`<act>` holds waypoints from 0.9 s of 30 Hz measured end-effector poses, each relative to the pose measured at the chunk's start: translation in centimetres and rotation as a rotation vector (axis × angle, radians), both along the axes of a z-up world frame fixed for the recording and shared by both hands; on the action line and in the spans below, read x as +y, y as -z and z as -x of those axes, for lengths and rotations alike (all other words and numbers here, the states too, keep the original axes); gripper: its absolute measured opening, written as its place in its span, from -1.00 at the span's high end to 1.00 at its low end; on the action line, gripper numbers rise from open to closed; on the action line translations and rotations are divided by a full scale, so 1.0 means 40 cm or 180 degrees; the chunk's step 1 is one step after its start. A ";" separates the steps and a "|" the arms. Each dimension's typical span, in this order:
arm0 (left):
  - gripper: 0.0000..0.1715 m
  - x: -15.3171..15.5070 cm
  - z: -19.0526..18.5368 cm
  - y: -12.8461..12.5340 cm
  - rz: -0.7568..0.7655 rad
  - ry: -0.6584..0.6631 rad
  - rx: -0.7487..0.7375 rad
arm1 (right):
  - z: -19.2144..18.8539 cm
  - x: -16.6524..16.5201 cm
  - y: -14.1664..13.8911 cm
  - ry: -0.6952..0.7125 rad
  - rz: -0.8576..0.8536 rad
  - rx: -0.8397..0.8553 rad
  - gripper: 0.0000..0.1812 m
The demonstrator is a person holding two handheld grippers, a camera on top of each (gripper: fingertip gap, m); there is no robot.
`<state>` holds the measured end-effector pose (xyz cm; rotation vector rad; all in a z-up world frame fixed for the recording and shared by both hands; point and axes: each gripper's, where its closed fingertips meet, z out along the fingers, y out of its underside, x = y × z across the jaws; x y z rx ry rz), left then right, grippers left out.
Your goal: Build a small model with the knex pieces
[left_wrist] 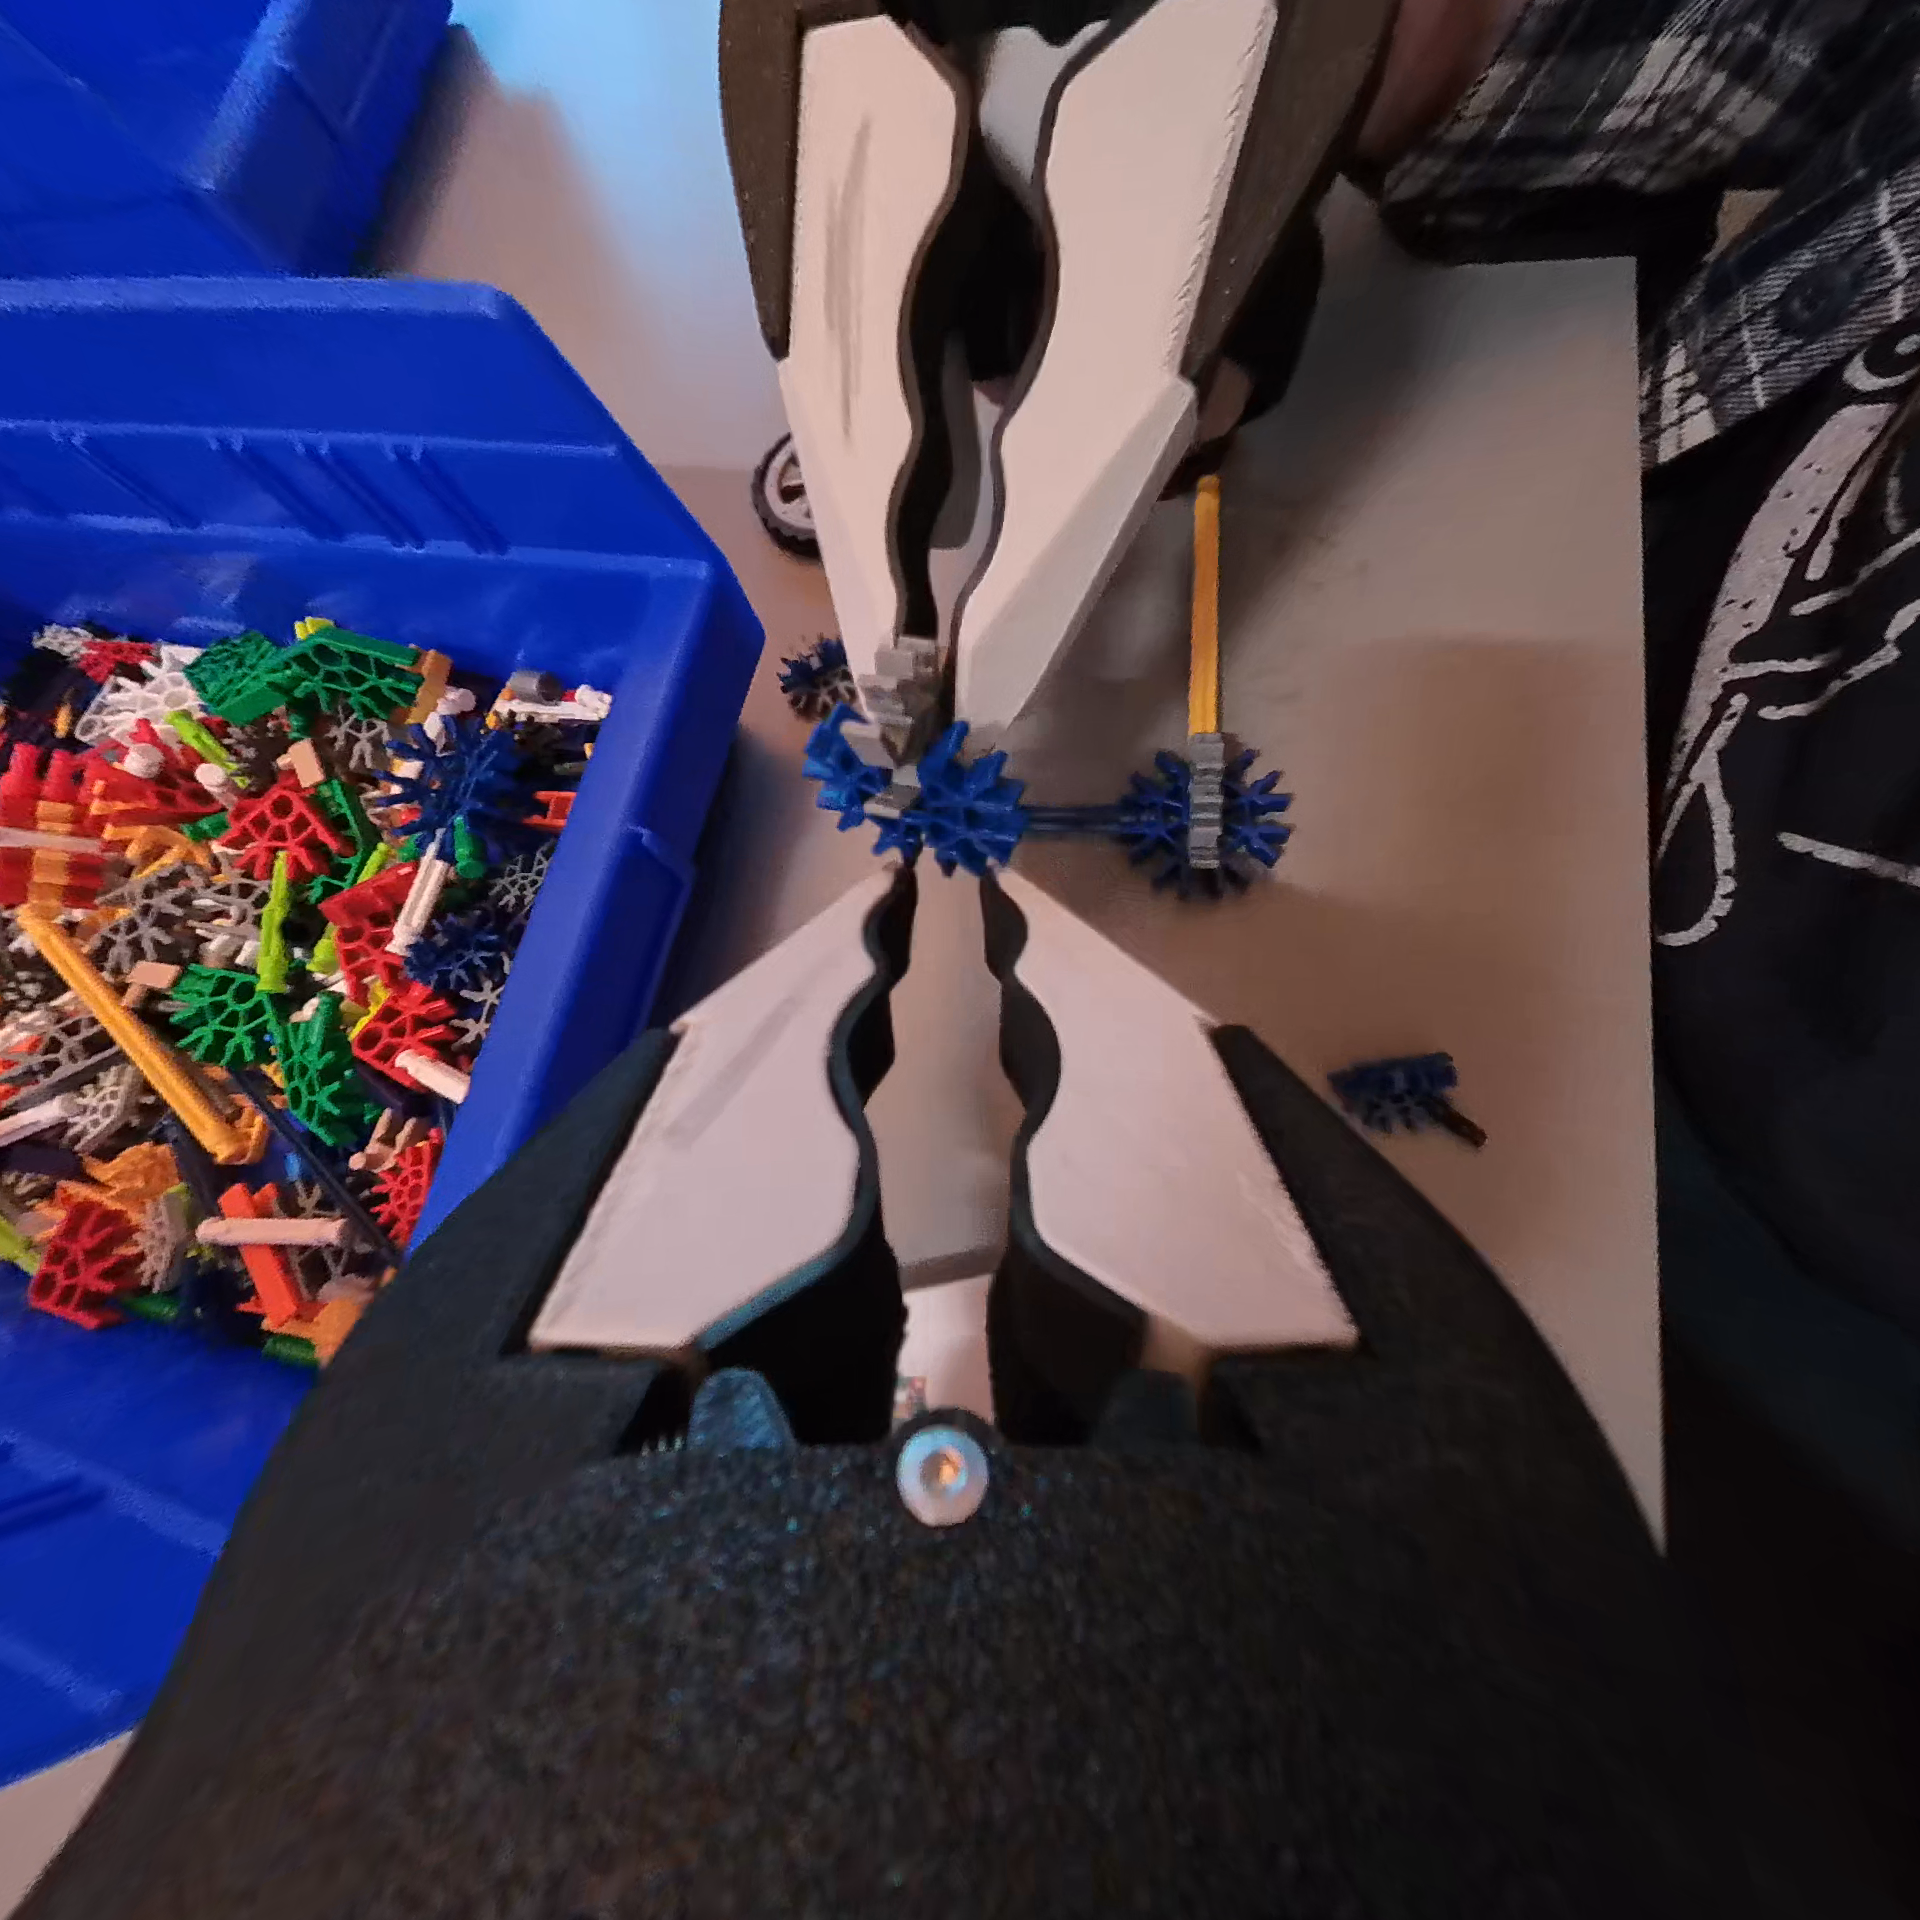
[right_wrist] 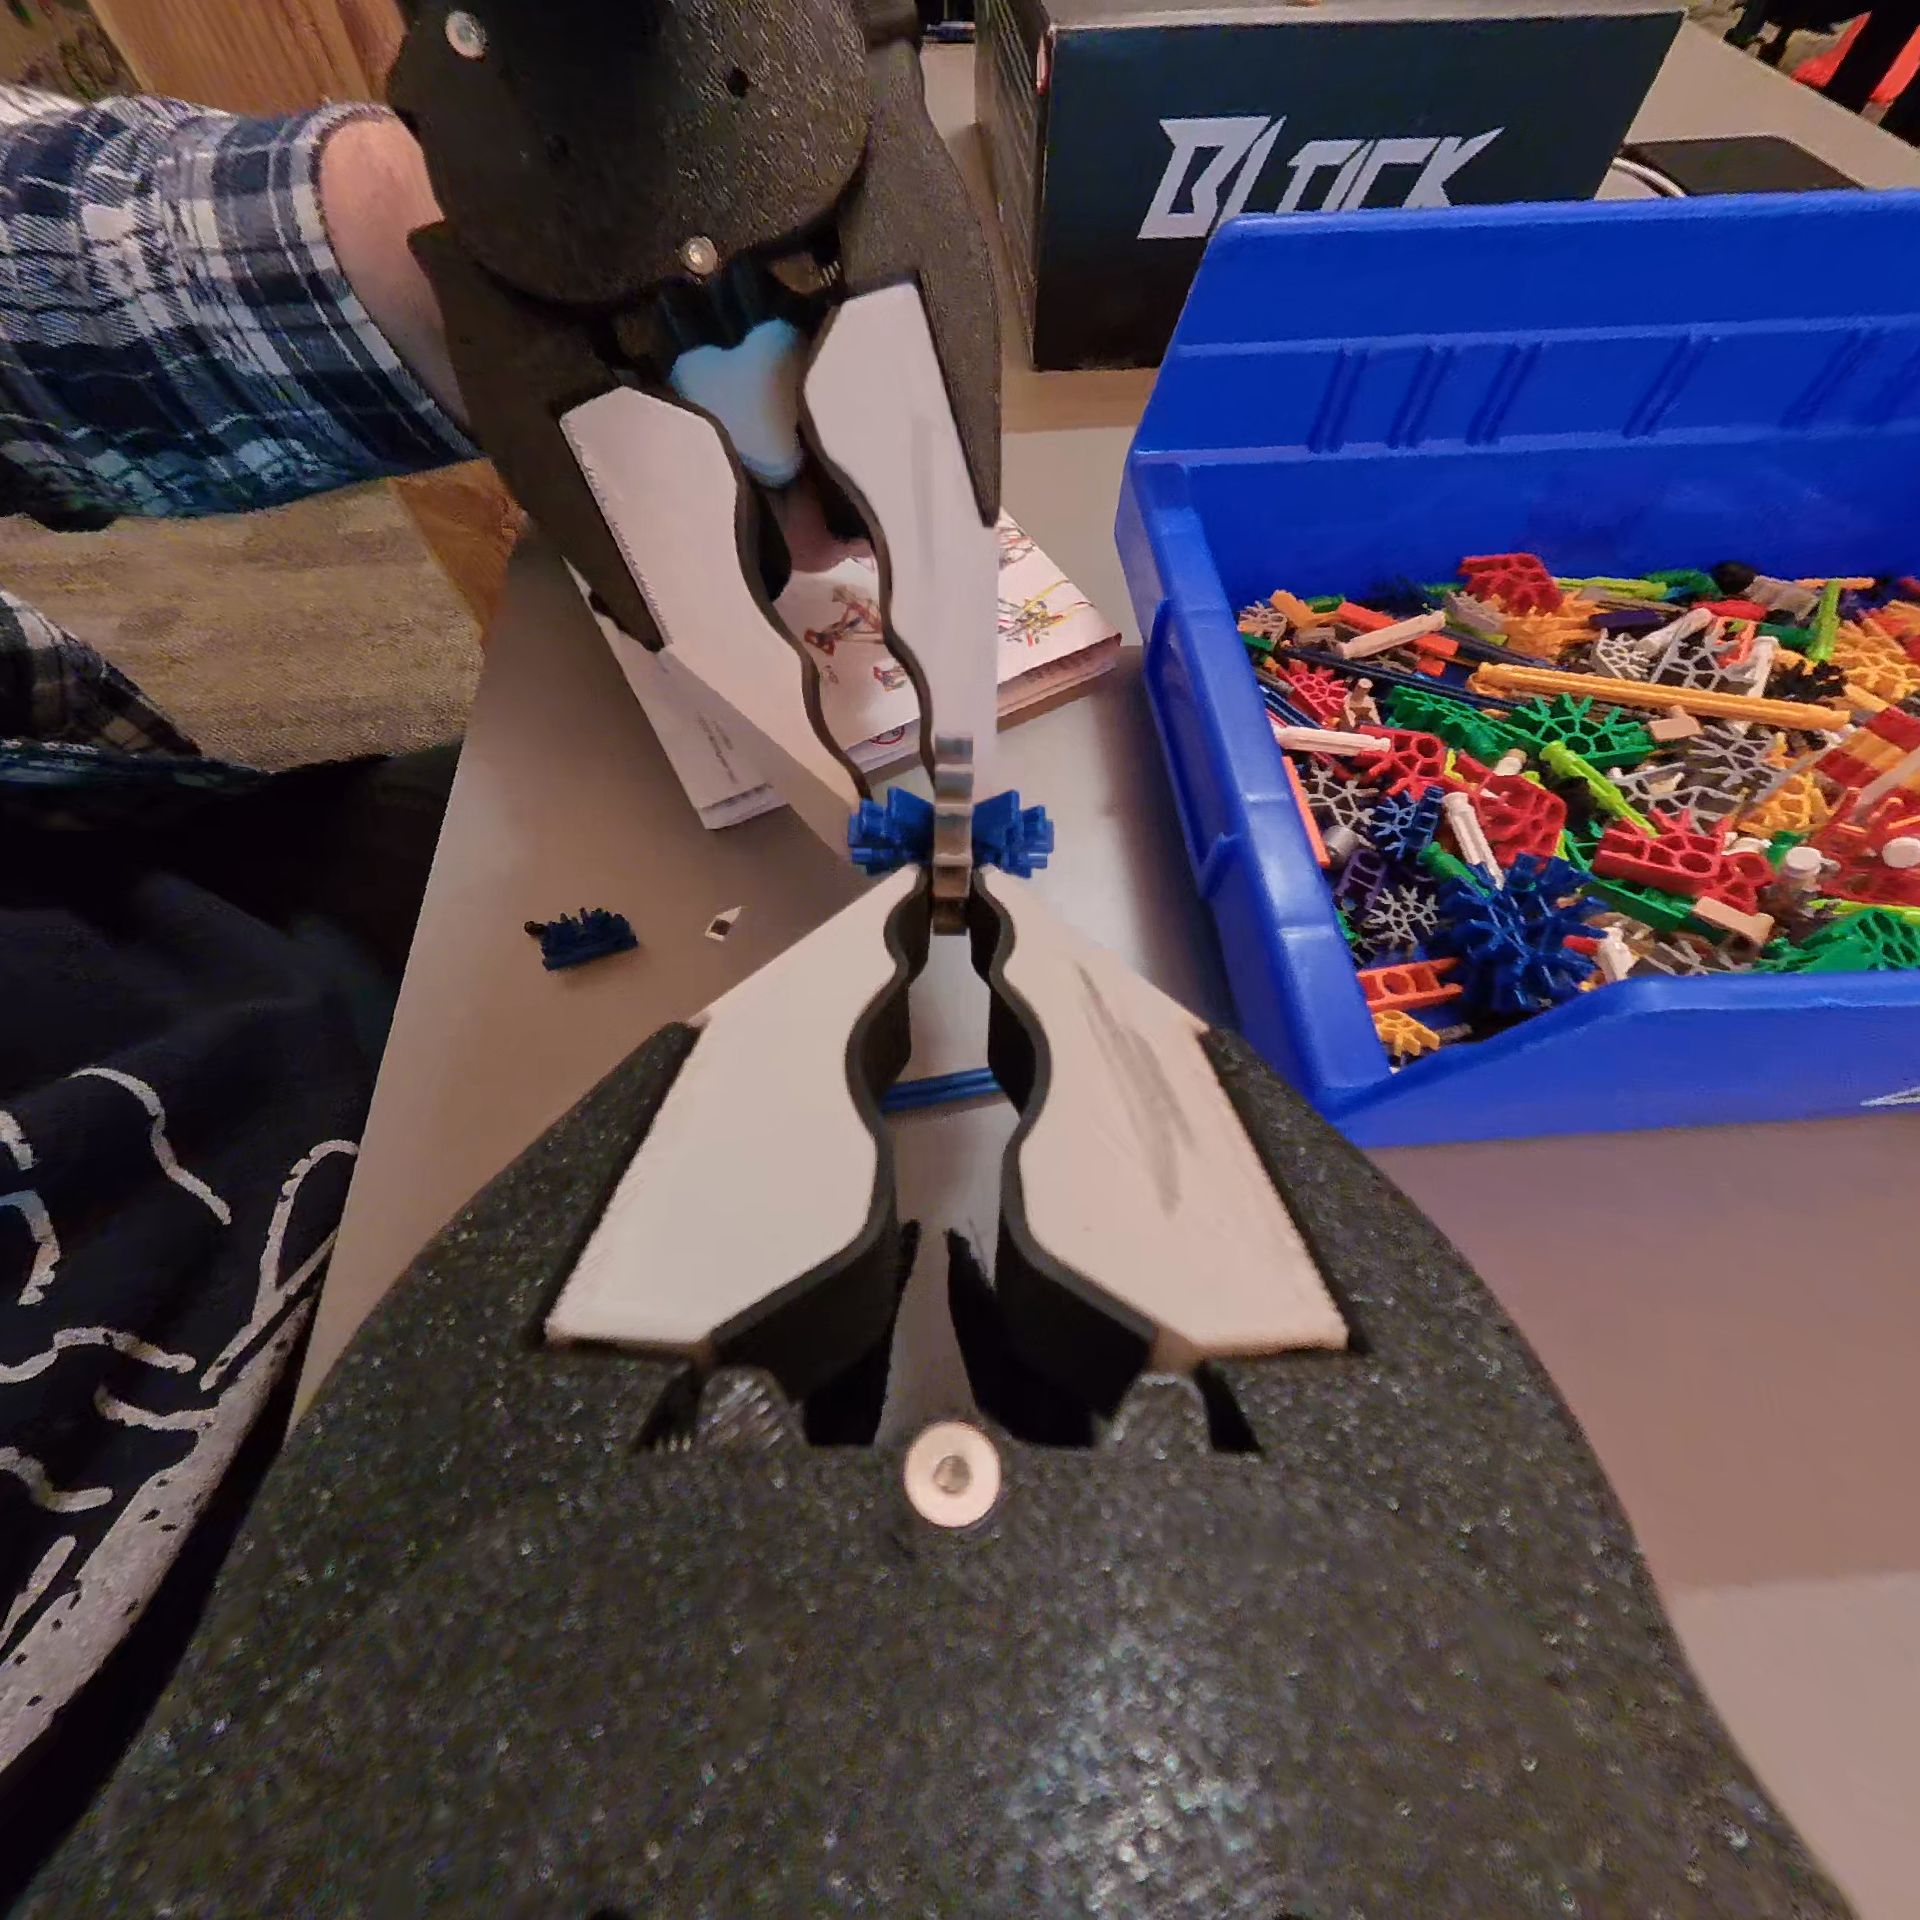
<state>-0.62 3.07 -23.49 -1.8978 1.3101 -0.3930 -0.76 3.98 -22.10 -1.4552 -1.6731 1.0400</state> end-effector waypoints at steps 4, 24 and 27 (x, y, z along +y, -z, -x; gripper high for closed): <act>0.88 0.003 0.008 -0.006 -0.0124 -0.0004 0.0185 | 0.001 0.001 -0.001 0.0009 -0.0019 0.0007 0.94; 0.70 0.021 -0.010 -0.044 -0.0065 -0.0145 -0.0227 | -0.001 0.006 -0.038 0.0046 0.0152 0.0224 0.94; 0.70 0.033 0.004 -0.058 -0.0313 -0.0251 -0.0034 | -0.001 0.014 -0.034 0.0100 0.0168 0.0207 0.94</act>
